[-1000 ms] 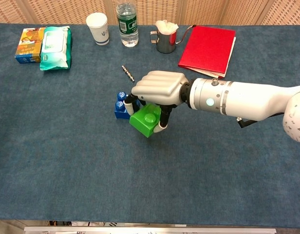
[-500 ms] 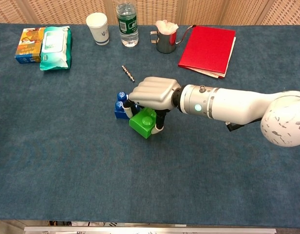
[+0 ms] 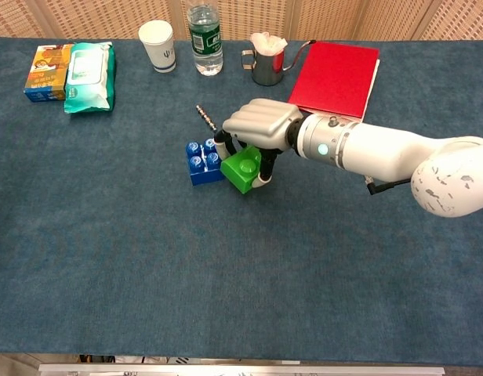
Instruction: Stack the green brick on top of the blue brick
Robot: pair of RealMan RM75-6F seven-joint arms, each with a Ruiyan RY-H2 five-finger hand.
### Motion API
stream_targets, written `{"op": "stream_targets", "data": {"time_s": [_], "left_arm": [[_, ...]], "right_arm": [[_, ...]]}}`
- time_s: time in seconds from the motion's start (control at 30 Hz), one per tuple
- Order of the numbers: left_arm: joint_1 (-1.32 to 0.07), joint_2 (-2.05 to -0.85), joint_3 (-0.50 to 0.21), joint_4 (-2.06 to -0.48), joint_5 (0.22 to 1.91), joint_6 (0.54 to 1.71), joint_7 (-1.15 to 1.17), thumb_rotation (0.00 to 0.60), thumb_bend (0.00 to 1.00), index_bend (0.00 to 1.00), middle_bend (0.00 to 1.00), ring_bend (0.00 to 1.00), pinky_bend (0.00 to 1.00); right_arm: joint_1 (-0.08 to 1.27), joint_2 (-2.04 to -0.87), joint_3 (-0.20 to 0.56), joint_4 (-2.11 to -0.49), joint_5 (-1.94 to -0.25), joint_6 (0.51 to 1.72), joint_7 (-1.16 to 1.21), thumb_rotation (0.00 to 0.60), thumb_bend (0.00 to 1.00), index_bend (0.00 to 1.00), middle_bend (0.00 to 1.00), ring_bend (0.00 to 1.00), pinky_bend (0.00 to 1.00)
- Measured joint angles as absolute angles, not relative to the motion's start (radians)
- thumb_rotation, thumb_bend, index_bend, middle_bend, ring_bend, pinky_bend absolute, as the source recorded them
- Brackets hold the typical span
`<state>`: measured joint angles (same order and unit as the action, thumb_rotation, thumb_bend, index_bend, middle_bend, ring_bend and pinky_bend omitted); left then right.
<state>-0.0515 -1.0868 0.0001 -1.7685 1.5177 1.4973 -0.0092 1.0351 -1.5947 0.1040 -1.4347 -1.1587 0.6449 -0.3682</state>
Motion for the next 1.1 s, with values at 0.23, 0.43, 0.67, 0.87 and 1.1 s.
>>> {"op": "stream_targets", "data": {"time_s": [0.23, 0.43, 0.67, 0.87, 1.1], "left_arm": [[-0.048, -1.086, 0.001, -1.762, 1.523, 1.501, -0.02, 0.6, 0.22, 0.13, 0.21, 0.18, 0.2], [-0.048, -1.085, 0.002, -1.762, 1.523, 1.498, -0.019, 0.6, 0.22, 0.13, 0.21, 0.18, 0.2], [-0.052, -1.087, 0.001, -1.769, 1.526, 1.493, -0.01, 0.6, 0.22, 0.13, 0.21, 0.18, 0.2], [-0.056, -1.089, 0.002, -1.772, 1.531, 1.485, -0.002, 0.6, 0.22, 0.13, 0.21, 0.18, 0.2], [-0.056, -1.09, 0.003, -1.774, 1.533, 1.486, -0.001, 0.6, 0.22, 0.13, 0.21, 0.18, 0.2]], "right_arm": [[1.029, -1.524, 0.142, -1.485, -1.133, 0.677, -0.342, 0.6, 0.25, 0.53, 0.52, 0.43, 0.5], [1.048, -1.509, 0.176, -1.502, -1.095, 0.691, -0.348, 0.6, 0.25, 0.53, 0.52, 0.43, 0.5], [1.093, -1.523, 0.175, -1.508, -1.0, 0.688, -0.448, 0.6, 0.25, 0.53, 0.52, 0.43, 0.5], [1.142, -1.543, 0.167, -1.539, -0.839, 0.724, -0.566, 0.6, 0.25, 0.53, 0.52, 0.43, 0.5], [1.204, -1.578, 0.161, -1.583, -0.697, 0.797, -0.663, 0.6, 0.25, 0.53, 0.52, 0.43, 0.5]]}}
